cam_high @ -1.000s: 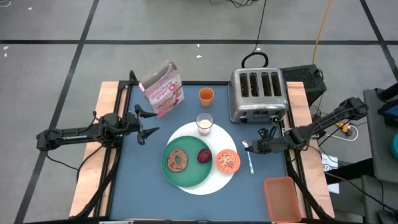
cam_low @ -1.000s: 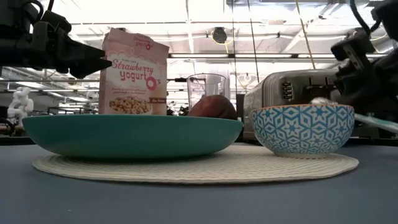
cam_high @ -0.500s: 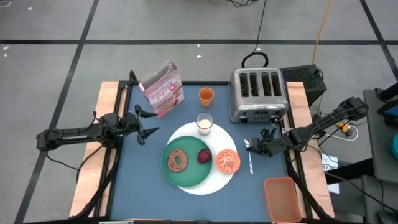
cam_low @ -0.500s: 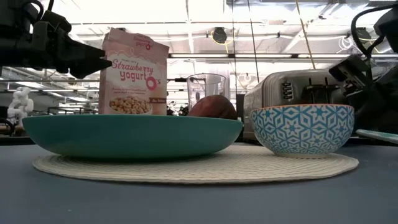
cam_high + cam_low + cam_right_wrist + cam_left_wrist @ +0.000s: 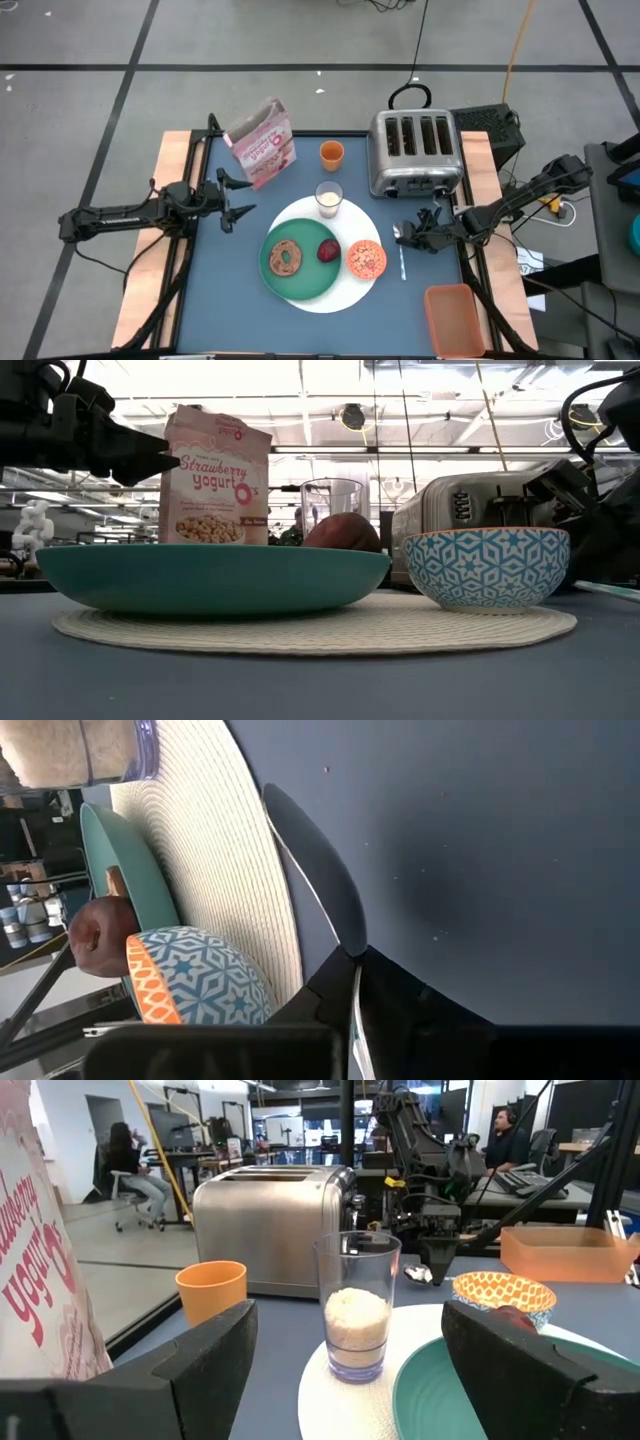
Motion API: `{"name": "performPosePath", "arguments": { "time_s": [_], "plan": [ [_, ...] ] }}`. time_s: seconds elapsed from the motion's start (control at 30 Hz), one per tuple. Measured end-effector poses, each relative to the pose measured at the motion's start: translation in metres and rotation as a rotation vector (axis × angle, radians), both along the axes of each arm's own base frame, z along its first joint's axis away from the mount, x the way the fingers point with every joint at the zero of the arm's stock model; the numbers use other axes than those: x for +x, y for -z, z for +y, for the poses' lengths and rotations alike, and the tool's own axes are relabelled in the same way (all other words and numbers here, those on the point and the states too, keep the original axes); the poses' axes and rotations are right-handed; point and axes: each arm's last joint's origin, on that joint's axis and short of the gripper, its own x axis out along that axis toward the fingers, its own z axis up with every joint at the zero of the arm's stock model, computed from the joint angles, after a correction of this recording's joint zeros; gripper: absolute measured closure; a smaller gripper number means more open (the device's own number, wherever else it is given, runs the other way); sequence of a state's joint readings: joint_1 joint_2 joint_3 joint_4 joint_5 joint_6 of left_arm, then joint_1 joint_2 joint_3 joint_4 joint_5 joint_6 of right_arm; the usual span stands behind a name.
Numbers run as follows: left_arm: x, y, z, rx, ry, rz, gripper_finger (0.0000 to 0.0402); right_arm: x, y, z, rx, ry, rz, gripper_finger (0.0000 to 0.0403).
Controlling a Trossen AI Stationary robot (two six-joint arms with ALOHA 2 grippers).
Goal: Arrange a breakfast setting
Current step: Put the spoon beside the orange bowl
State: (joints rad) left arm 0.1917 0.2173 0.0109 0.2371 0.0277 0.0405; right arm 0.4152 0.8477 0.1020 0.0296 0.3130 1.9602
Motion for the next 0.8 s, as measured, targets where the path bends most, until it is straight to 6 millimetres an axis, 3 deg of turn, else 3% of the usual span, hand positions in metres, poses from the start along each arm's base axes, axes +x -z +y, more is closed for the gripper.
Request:
{"name": "performPosePath", "arguments": {
  "time_s": [0.23,0.57,0.8],
  "plan": [
    [0.0,-0.0002,0.0,-0.001,0.0,-0.002,0.008,0.0007,0.001,0.0002,-0.004,0.0,0.009,0.0359],
    [0.0,-0.0003,0.0,-0.004,0.0,-0.004,0.008,0.0006,0.0011,0.0002,-0.007,-0.006,0.01,0.0275],
    [0.0,-0.0003,0.0,-0.004,-0.001,-0.004,0.008,0.0003,0.001,0.0001,-0.006,-0.008,0.007,0.0262]
  ]
}}
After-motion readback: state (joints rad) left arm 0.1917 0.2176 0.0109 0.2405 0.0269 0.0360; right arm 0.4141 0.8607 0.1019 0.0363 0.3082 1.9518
